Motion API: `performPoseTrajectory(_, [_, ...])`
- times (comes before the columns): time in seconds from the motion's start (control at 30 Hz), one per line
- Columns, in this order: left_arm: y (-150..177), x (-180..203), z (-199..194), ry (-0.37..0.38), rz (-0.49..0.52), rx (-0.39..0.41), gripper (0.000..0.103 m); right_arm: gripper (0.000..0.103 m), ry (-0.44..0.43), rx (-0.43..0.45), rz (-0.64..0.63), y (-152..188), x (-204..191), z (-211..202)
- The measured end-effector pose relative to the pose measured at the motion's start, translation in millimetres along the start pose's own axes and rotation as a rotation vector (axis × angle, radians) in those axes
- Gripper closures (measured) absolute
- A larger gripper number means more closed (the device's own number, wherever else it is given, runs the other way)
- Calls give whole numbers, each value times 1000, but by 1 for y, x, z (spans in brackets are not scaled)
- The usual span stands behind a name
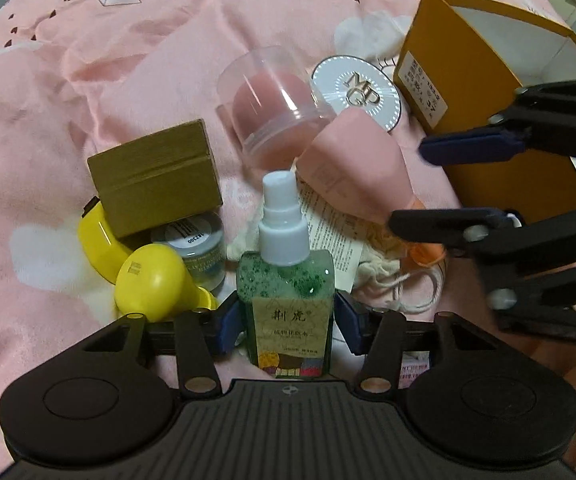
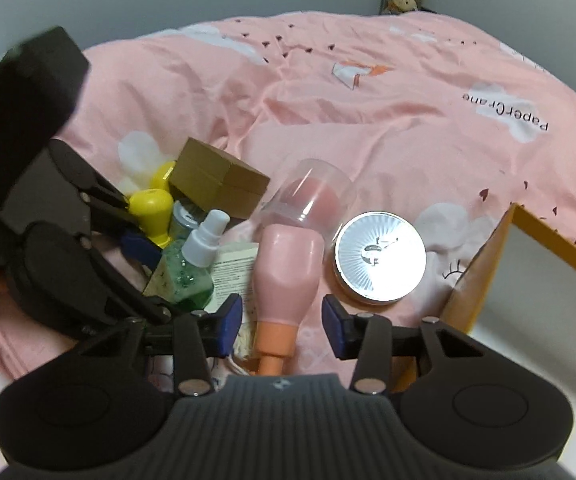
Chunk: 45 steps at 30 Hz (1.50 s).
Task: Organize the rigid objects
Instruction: 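Grasp the pink bottle with the right tool while the left tool grasps the green spray bottle, then carry both bottles over the box and release them inside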
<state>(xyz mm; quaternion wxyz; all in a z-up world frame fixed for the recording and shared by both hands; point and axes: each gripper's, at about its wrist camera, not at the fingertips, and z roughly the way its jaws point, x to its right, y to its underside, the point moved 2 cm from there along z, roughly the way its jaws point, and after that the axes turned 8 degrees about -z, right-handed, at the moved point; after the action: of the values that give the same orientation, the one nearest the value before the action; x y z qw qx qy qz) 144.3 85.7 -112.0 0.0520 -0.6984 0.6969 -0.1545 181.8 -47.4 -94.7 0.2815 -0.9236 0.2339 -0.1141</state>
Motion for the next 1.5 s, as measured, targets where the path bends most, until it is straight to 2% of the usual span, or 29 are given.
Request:
performPoseTrajectory(0.07, [-1, -2, 0, 1, -9, 0, 45, 61, -4, -11, 28, -3, 0, 9])
performPoseTrajectory(0.23, [-2, -4, 2, 19, -22, 3, 46, 59, 5, -39, 108, -7, 4, 29])
performPoseTrajectory(0.33, [-3, -4, 5, 37, -29, -8, 52, 58, 16, -62, 127, -9, 4, 36])
performPoseTrajectory(0.73, [4, -8, -13, 43, -66, 52, 52, 61, 19, -26, 157, -6, 5, 29])
performPoseTrajectory(1.1, [-19, 16, -72, 54, -34, 205, 52, 61, 113, 145, 193, -21, 17, -36])
performPoseTrajectory(1.3, [-49, 52, -93, 77, 25, 279, 52, 61, 203, 235, 234, -26, 41, -79])
performPoseTrajectory(1.5, [-76, 97, -99, 139, 82, 309, 52, 61, 308, 281, 282, -16, 77, -120])
